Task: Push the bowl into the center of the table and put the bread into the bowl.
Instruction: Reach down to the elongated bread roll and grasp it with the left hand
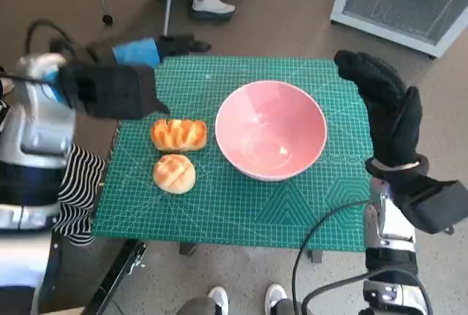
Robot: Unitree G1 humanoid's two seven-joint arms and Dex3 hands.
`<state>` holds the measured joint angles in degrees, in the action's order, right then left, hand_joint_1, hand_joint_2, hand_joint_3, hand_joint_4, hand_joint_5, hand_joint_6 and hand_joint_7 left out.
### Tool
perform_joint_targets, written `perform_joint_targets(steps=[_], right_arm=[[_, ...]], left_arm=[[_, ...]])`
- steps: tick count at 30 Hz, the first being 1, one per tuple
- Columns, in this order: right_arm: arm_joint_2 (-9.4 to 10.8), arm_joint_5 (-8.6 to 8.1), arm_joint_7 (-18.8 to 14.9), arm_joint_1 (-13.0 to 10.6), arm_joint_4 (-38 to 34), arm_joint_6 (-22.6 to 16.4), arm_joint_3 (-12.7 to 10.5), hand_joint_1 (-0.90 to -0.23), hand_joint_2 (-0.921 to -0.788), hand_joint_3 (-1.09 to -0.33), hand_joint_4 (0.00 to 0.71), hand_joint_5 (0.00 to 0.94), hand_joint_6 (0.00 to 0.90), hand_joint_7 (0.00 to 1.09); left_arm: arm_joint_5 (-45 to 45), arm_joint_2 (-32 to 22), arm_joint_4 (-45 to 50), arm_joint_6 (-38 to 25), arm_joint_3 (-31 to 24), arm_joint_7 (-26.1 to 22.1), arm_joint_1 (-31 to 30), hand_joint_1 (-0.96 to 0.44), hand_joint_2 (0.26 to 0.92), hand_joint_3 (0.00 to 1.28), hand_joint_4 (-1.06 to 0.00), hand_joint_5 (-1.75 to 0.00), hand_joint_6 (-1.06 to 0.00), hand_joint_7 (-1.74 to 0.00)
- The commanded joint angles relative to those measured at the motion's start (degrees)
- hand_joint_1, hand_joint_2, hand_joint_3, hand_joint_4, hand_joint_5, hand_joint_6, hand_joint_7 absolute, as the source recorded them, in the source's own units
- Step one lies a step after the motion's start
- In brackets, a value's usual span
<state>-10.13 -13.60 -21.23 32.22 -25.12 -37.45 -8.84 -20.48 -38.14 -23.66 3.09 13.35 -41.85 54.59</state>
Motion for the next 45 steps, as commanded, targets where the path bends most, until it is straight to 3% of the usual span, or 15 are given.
perform_joint_targets(steps=[1, 9, 27, 35, 45], right_arm=[[0.1, -0.03, 0.0, -1.4, -0.8, 0.6, -0.1, -0.782, -0.921, -0.693, 0.194, 0.000, 0.061, 0.53], [0.0, -0.20, -0.1, -1.3, -0.6, 1.0, -0.1, -0.783, -0.921, -0.693, 0.194, 0.000, 0.061, 0.53], [-0.3, -0.20, -0.2, -1.7, -0.1, 1.4, -0.1, -0.783, -0.921, -0.694, 0.193, 0.000, 0.060, 0.53], [-0.4, -0.06, -0.2, -2.1, 0.4, 1.5, -0.1, -0.778, -0.921, -0.705, 0.193, 0.000, 0.059, 0.53], [-0.6, -0.08, -0.1, -2.7, 1.1, 1.7, -0.2, -0.770, -0.921, -0.707, 0.193, 0.000, 0.055, 0.53]], left_arm=[[-1.0, 0.8, 0.4, 0.3, 0.5, 2.1, -2.4, -0.34, 0.659, 0.09, 0.00, 0.00, -0.03, -0.13], [-2.1, 2.7, -5.2, 2.5, 1.8, 4.9, -2.9, -0.28, 0.670, 0.07, 0.00, 0.00, -0.05, -0.10], [-9.2, 10.1, -31.2, 5.7, 8.0, 15.9, 3.8, -0.25, 0.709, 0.04, -0.04, -0.01, -0.10, -0.04], [-12.6, 13.7, -43.6, 3.4, 11.1, 21.2, 6.8, -0.26, 0.734, 0.03, -0.05, -0.01, -0.13, -0.04], [-15.9, 16.0, -50.5, 1.0, 14.3, 25.7, 7.4, -0.29, 0.760, 0.02, -0.06, 0.00, -0.16, -0.03]])
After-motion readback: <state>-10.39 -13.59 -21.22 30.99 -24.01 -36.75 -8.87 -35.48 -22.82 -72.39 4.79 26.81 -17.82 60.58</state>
